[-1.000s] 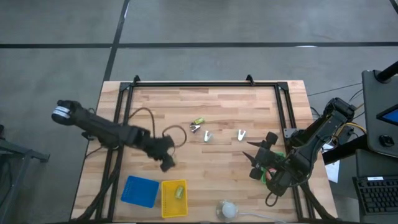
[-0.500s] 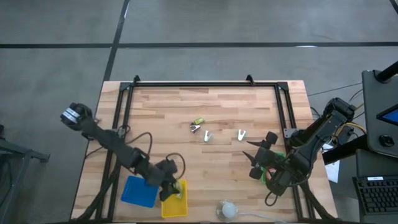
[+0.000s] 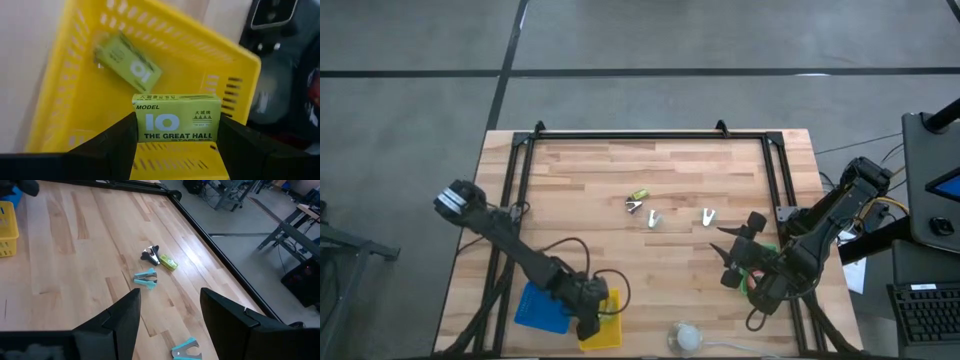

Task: Pick and place Stapler, Stapler remover, tape
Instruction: Put the left green staple pin box into the yellow basket, then put the green staple pin box into the yellow basket

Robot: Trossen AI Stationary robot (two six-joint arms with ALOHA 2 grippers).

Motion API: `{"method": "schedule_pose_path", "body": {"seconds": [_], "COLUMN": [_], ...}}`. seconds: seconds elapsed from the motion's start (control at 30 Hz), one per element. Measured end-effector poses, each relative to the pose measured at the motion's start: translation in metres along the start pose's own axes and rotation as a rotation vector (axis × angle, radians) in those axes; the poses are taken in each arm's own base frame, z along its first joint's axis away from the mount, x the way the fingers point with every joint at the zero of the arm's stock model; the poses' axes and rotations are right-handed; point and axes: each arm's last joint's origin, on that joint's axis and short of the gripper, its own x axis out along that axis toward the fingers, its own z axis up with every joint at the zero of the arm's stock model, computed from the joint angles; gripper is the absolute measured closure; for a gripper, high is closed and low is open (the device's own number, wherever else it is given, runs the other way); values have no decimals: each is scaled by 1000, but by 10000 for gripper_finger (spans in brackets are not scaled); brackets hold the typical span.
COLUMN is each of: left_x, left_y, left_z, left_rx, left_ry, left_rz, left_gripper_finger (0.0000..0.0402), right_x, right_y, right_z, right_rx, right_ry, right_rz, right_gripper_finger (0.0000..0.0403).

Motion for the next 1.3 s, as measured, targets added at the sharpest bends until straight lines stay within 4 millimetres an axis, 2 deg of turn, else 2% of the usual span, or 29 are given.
{"method": "schedule_pose_path", "body": {"seconds": [0.2,0.43,0.8,1.13,1.3], "left_x": [8,9,6,-22,-39], "left_y": [0,6,5,-7,3], "left_z": [1,4,6,25,48], "left_rx": [-97,-214,-232,-129,-74], "left_ry": [38,27,26,-51,-183], "left_rz": [20,68,59,-33,-7], "left_gripper_finger": [156,152,91,92,92], "right_x": [0,0,0,0,0], "right_y": [0,0,0,0,0], "right_z": [0,0,0,0,0], "right_rx": [1,3,6,4,6], "right_ry": [1,3,2,2,1], "right_rz": [0,2,4,4,3], "right_gripper_finger": [202,202,202,202,202]}}
